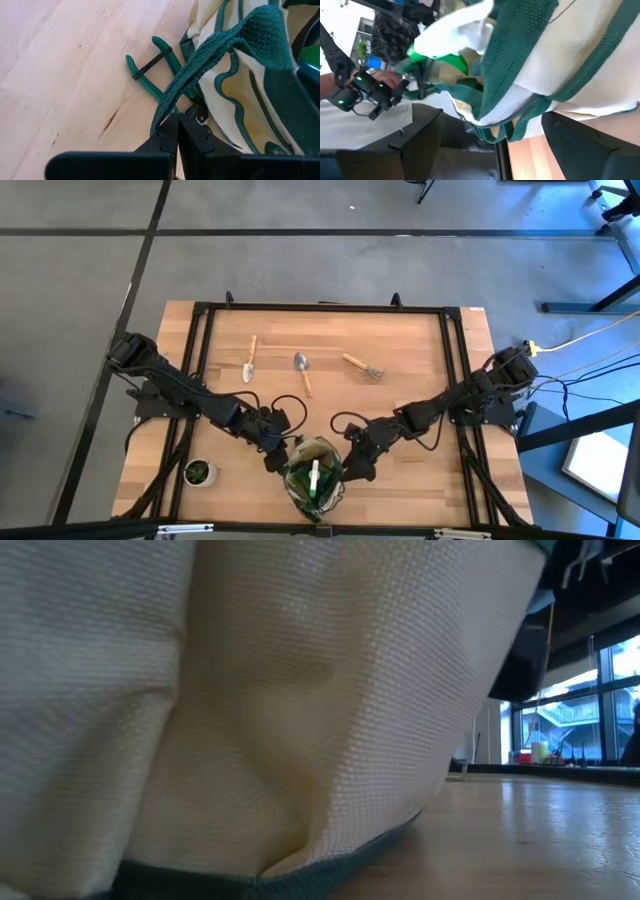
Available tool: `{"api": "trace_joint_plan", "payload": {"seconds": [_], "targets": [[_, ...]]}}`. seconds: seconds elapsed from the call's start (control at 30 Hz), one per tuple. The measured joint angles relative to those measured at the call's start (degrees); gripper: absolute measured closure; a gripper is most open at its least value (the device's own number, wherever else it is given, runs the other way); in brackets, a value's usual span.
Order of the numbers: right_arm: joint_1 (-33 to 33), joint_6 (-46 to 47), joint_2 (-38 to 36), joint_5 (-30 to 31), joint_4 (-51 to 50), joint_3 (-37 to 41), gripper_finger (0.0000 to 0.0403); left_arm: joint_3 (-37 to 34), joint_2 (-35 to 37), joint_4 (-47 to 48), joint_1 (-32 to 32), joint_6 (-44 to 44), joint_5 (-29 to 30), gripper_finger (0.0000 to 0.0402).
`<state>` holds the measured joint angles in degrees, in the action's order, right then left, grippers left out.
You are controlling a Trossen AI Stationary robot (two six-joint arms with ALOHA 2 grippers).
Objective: Pick & Place Garden tools in Gardening bag
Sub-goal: Adjust the gardening bag
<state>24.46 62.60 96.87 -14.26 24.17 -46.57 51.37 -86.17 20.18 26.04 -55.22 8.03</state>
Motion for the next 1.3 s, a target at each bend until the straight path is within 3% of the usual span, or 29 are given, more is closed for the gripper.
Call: {"api": "trace_joint_plan", "payload": {"seconds": [0.5,0.8,1.07,1.3], "targets": [[-6.4,-2.7,-8.9,2.7,-7.8,0.0,0.0064,0.0,0.0,0.2,0.0,0.3,0.6,0.0398],[-10.6,-4.6,-13.2,3.7,-12.7,0.0,0.0064,0.0,3.5,2.4,-0.7,0.1,7.4,0.0398],[-12.6,-5.0,-14.2,-2.5,-12.3,0.0,0.0064,0.0,9.9,2.8,-2.8,4.4,16.1,0.0398],[-12.6,-6.4,-14.2,-5.4,-12.7,0.0,0.0064,0.0,12.0,2.9,-5.7,6.4,14.5,0.0398]]}}
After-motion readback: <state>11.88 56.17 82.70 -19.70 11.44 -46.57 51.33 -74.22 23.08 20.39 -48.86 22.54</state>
